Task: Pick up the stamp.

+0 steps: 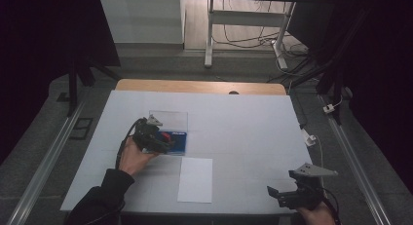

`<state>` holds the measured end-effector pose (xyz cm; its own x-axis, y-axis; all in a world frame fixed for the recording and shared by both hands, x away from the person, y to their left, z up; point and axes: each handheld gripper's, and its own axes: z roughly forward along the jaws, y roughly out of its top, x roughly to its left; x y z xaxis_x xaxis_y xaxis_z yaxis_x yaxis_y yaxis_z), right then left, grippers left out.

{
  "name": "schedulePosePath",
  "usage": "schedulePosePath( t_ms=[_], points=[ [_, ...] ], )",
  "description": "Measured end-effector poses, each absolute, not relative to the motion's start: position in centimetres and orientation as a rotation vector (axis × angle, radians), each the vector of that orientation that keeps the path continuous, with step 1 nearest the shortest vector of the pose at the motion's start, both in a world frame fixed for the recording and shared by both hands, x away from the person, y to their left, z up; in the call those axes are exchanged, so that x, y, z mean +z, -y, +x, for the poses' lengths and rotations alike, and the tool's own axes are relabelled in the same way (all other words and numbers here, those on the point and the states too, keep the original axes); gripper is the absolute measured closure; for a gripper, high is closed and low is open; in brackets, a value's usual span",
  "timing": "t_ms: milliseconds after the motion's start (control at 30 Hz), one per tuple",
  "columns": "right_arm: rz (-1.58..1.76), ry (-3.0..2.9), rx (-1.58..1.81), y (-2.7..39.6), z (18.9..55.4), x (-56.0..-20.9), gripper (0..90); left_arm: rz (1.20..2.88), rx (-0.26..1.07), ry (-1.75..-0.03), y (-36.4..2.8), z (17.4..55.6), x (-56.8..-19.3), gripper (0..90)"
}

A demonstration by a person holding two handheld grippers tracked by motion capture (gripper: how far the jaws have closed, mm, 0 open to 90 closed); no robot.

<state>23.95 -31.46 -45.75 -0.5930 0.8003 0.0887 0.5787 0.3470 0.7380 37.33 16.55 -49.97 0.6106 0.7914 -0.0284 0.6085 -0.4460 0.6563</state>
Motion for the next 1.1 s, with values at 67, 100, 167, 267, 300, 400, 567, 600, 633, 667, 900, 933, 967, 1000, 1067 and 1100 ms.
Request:
schedulePosePath(
  t_ms=[67, 100, 167, 267, 300, 400, 567, 600, 633, 667, 900, 933, 967, 1000, 1067, 1100],
  points=[
    [1.229, -2.326, 1.094, 31.5, 24.0, -45.8, 0.0, 2.214, 0.384, -1.1, -16.4, 37.6, -50.2, 0.3],
    [1.229, -2.327, 1.094, 31.5, 23.9, -45.8, 0.0, 2.218, 0.392, -1.106, -16.3, 37.7, -50.3, 0.3],
    [1.228, -2.328, 1.093, 31.5, 23.9, -45.7, 0.0, 2.233, 0.415, -1.121, -16.2, 37.8, -50.3, 2.9],
    [1.229, -2.328, 1.095, 31.5, 23.9, -45.7, 0.0, 2.235, 0.42, -1.122, -16.2, 37.8, -50.3, 10.7],
    [1.229, -2.329, 1.095, 31.5, 24.0, -45.7, 0.0, 2.231, 0.421, -1.121, -16.2, 37.8, -50.2, 14.6],
    [1.228, -2.329, 1.093, 31.5, 23.9, -45.7, 0.0, 2.235, 0.427, -1.119, -16.2, 37.7, -50.0, 26.6],
    [1.227, -2.329, 1.09, 31.4, 23.9, -45.8, 0.0, 2.246, 0.418, -1.126, -16.1, 37.6, -50.0, 42.8],
    [1.227, -2.329, 1.09, 31.4, 23.9, -45.8, 0.0, 2.244, 0.414, -1.13, -16.1, 37.6, -50.0, 42.8],
    [1.226, -2.331, 1.089, 31.4, 23.9, -45.8, 0.0, 2.24, 0.407, -1.131, -16.2, 37.6, -49.9, 48.9],
    [1.226, -2.331, 1.089, 31.4, 24.0, -45.8, 0.0, 2.239, 0.405, -1.133, -16.2, 37.6, -49.8, 51.5],
    [1.227, -2.335, 1.087, 31.4, 23.9, -45.8, 0.0, 2.239, 0.381, -1.142, -16.0, 37.6, -49.6, 58.3],
    [1.227, -2.335, 1.087, 31.4, 23.9, -45.8, 0.0, 2.241, 0.384, -1.139, -16.0, 37.6, -49.6, 58.3],
    [1.226, -2.335, 1.088, 31.4, 23.9, -45.8, 0.0, 2.244, 0.384, -1.137, -16.0, 37.6, -49.6, 58.4],
    [1.225, -2.336, 1.087, 31.4, 24.0, -45.8, 0.0, 2.239, 0.375, -1.133, -16.0, 37.6, -49.6, 58.4],
    [1.224, -2.336, 1.087, 31.4, 23.9, -45.8, 0.0, 2.233, 0.378, -1.126, -16.0, 37.5, -49.4, 58.4],
    [1.226, -2.336, 1.088, 31.4, 24.0, -45.8, 0.0, 2.227, 0.38, -1.121, -16.0, 37.5, -49.2, 58.4]
  ],
)
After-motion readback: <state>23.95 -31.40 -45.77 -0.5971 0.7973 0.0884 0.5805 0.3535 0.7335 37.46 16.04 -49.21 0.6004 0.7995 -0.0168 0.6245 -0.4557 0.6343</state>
